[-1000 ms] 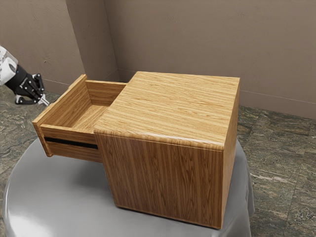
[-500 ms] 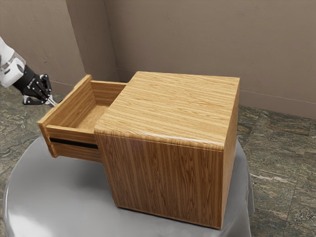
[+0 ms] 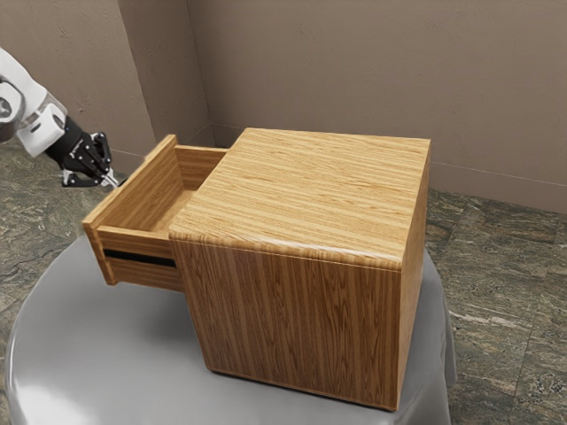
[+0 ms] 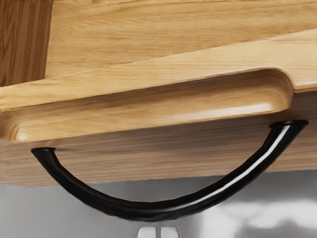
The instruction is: Push the drawer handle with one arm to close the drawer
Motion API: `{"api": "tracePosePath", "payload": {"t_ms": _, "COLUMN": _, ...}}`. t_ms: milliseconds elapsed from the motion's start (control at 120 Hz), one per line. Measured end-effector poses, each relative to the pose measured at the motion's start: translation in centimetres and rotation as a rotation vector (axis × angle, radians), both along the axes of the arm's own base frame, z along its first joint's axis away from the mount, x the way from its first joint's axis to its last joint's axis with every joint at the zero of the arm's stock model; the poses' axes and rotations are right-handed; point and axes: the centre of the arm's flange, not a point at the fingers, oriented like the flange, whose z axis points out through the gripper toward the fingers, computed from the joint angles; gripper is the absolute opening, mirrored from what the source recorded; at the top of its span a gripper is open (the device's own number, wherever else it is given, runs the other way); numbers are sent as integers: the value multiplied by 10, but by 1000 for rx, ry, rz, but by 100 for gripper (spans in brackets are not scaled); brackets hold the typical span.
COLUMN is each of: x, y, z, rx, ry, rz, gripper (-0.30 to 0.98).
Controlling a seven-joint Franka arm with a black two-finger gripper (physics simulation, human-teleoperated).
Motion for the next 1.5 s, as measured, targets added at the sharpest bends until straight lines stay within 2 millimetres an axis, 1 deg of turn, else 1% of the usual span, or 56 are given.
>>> {"api": "tracePosePath", "payload": {"t_ms": 275, "x": 10, "y": -24, "z": 0, "rx": -78, "ry": -31, "rz": 1, "gripper": -10}}
{"api": "tracePosePath", "payload": {"t_ms": 550, "x": 18, "y": -45, "z": -11, "rx": -117, "ry": -16, "rz": 2, "gripper": -10}}
{"api": "tracePosePath", "payload": {"t_ms": 733, "x": 26, "y": -59, "z": -14, "rx": -121, "ry": -12, "rz": 0, "gripper": -10}}
{"api": "tracePosePath", "payload": {"t_ms": 842, "x": 30, "y": -66, "z": -13, "rx": -127, "ry": -15, "rz": -2, "gripper": -10}}
{"api": "tracePosePath", "payload": {"t_ms": 1083, "x": 37, "y": -87, "z": -11, "rx": -150, "ry": -22, "rz": -22, "gripper": -10}}
{"api": "tracePosePath", "payload": {"t_ms": 1217, "x": 43, "y": -98, "z": -7, "rx": -151, "ry": -30, "rz": -30, "gripper": -10}}
{"api": "tracePosePath", "payload": {"t_ms": 1500, "x": 47, "y": -112, "z": -11, "rx": -166, "ry": -27, "rz": -36, "gripper": -10}}
